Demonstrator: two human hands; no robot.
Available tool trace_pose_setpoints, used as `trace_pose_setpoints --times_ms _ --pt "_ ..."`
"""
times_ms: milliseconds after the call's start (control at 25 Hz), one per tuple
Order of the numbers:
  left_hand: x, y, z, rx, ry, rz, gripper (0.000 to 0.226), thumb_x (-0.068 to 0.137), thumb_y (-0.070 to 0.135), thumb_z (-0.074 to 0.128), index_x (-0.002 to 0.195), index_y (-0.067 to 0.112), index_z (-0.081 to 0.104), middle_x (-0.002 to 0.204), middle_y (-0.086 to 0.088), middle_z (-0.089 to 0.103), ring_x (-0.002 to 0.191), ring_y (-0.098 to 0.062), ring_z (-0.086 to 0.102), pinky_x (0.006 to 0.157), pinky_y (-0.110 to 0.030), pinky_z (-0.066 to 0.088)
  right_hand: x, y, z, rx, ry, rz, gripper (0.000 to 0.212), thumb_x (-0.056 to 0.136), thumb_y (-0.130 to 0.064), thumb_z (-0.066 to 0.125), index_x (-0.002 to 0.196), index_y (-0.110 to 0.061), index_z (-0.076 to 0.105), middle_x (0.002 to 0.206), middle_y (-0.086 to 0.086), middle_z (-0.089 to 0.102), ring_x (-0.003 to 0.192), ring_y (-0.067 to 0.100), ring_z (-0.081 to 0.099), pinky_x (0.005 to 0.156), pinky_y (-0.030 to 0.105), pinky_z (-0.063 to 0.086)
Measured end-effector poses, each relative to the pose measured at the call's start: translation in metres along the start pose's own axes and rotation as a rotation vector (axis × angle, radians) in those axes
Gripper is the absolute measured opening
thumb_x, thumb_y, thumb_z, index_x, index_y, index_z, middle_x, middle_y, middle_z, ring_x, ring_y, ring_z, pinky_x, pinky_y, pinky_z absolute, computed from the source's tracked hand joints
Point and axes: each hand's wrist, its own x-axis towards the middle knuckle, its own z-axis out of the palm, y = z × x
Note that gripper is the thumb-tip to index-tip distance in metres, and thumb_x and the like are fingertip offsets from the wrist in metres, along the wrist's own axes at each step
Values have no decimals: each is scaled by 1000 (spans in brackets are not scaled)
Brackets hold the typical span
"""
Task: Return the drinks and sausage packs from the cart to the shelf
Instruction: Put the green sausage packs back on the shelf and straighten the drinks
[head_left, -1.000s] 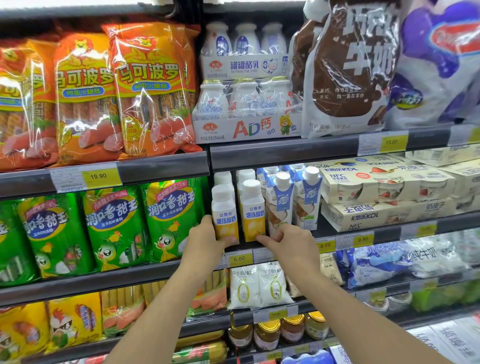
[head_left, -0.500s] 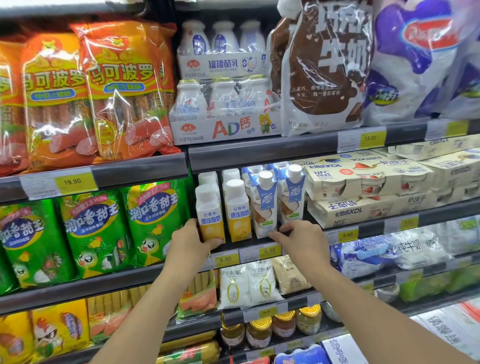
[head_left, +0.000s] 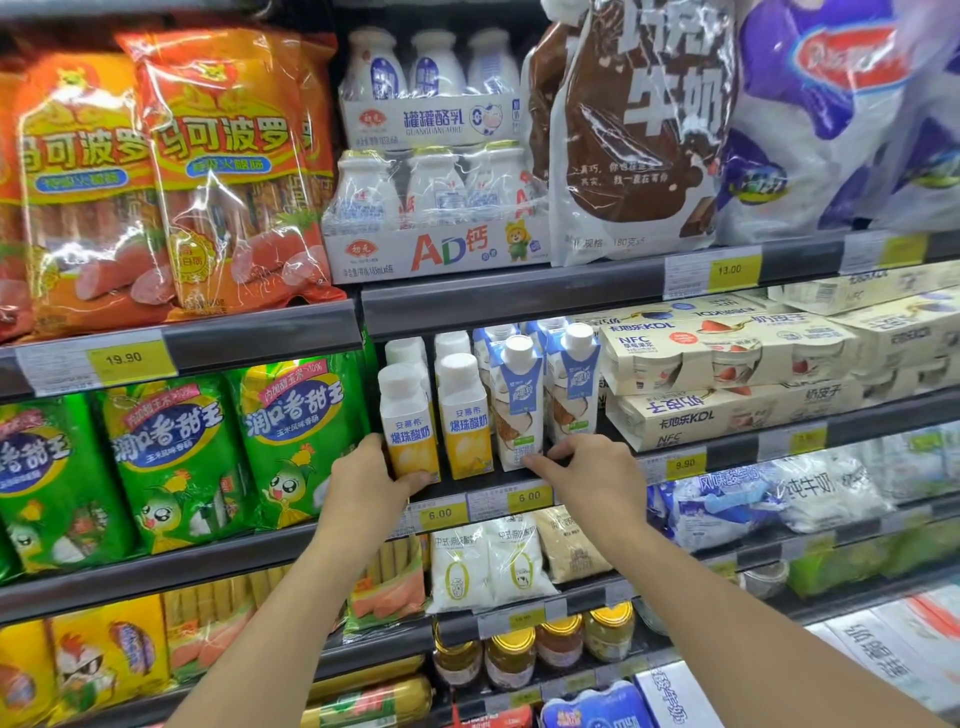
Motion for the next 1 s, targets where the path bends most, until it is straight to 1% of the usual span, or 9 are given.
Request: trace_pose_setpoints --times_ms 120,240,320,400,480,640,720,840,1000 --pt "0 -1 0 -4 -3 -2 40 82 34 77 113 16 61 102 -1 69 88 -20 61 72 -30 41 0 12 -12 102 29 27 35 75 -63 70 81 -29 73 80 -12 70 74 9 63 60 29 52" --pt "0 -1 1 7 1 -1 40 82 35 77 113 16 61 103 -2 70 89 -20 61 72 -30 41 8 29 -26 102 115 31 40 77 -60 71 92 -23 73 80 -10 69 79 11 62 66 29 51" --pt "0 -1 1 6 2 2 39 82 34 77 112 16 61 102 -2 70 89 -21 61 72 -30 42 12 34 -29 79 123 33 48 76 -60 71 102 -19 71 88 -5 69 85 15 62 69 30 50" --pt "0 0 0 4 -2 4 38 82 33 78 112 16 61 101 -3 70 89 -21 62 73 -31 44 15 34 -28 32 86 40 59 75 -63 71 112 -17 67 102 0 70 96 20 62 73 31 50" --pt "0 -1 1 -2 -6 6 38 81 32 78 111 16 61 100 -2 71 88 -22 63 76 -33 48 18 32 -26 -9 45 41 66 73 -67 69 117 -18 66 109 2 69 103 23 62 75 33 51" --pt "1 -2 1 -20 -9 2 38 81 31 79 112 17 62 98 -3 71 89 -24 66 81 -38 54 25 26 -23 -102 39 31 59 71 -78 61 88 -23 70 84 -2 68 79 19 61 53 28 46" --pt "1 -2 2 -21 -8 4 38 81 31 79 111 16 61 96 -3 70 89 -24 66 79 -36 52 26 23 -20 -168 58 25 62 69 -82 56 80 -22 69 75 -2 65 73 18 60 48 25 43" --pt "2 -2 2 -26 -7 5 39 81 30 79 112 16 61 98 -2 70 90 -24 65 78 -36 51 28 18 -19 -241 60 41 69 66 -86 53 78 -20 69 75 1 65 73 22 63 51 28 49" --pt "2 -3 3 -29 -5 6 40 81 31 79 113 16 61 101 -1 70 90 -23 65 80 -37 53 29 13 -20 -263 54 67 69 66 -84 55 83 -18 70 79 2 66 77 24 64 57 30 54"
